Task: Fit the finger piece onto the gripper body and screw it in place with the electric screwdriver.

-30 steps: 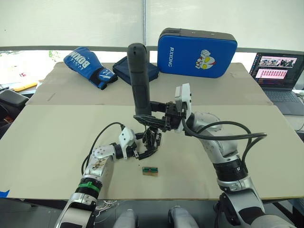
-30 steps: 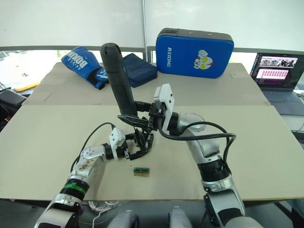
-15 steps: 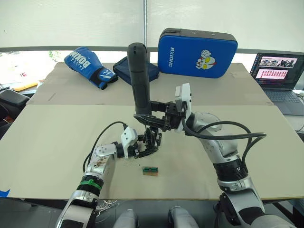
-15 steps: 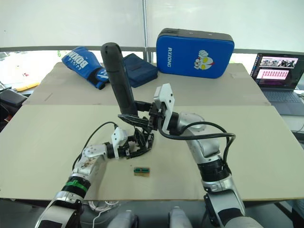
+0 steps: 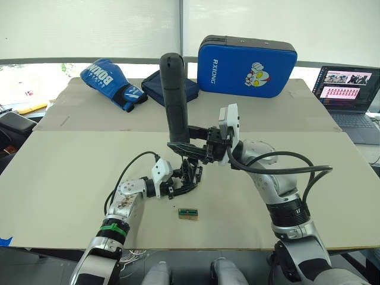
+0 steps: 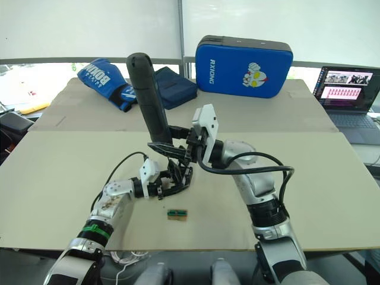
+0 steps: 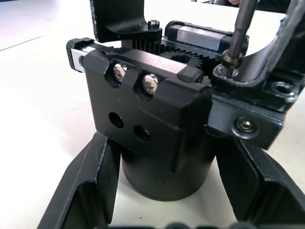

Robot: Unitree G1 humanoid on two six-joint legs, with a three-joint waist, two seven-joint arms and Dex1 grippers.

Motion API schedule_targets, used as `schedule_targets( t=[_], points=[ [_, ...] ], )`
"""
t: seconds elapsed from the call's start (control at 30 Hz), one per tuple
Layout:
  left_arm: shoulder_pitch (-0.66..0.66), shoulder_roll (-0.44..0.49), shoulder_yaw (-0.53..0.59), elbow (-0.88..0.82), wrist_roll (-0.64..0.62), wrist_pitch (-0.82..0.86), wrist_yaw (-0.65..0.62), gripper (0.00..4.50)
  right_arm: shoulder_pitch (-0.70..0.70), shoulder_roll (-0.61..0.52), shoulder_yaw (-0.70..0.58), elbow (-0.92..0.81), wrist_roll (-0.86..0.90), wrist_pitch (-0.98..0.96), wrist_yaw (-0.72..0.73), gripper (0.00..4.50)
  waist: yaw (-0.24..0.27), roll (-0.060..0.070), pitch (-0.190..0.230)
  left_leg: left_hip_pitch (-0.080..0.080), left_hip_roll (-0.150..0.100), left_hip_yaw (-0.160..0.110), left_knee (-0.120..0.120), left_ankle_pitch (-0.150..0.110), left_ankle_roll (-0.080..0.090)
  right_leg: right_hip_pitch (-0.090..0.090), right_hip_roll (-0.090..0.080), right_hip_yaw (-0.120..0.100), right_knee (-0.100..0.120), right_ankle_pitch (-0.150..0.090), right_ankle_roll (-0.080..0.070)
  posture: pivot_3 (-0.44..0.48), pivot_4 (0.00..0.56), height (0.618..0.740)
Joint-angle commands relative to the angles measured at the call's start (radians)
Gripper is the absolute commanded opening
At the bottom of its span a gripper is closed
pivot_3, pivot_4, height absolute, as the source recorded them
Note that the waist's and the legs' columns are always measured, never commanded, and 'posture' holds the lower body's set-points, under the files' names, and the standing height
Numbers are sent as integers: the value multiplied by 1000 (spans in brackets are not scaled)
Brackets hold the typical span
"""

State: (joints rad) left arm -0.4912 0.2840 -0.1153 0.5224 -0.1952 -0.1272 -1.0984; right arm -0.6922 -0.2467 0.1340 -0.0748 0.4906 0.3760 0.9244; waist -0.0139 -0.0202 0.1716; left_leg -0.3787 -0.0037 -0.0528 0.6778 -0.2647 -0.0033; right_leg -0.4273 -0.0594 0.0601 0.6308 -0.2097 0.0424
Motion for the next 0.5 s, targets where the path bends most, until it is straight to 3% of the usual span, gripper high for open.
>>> schedule_targets(
  t=[0.03, 0.5],
  points=[
    [8, -7, -31, -6, 15, 14, -10, 2817, -10, 3, -10, -23, 5, -21, 3, 1937, 0, 0, 0, 0, 0, 0, 0, 0, 0, 0, 0, 0, 0, 0, 0, 0, 150, 740],
    [11, -4, -28, -29, 17, 29, 14, 2817, 43, -17, 34, 30, -58, -22, -6, 1937, 1, 0, -3, 6, 0, 0, 0, 0, 0, 6, 0, 0, -1, 0, 0, 0, 150, 740]
  ],
)
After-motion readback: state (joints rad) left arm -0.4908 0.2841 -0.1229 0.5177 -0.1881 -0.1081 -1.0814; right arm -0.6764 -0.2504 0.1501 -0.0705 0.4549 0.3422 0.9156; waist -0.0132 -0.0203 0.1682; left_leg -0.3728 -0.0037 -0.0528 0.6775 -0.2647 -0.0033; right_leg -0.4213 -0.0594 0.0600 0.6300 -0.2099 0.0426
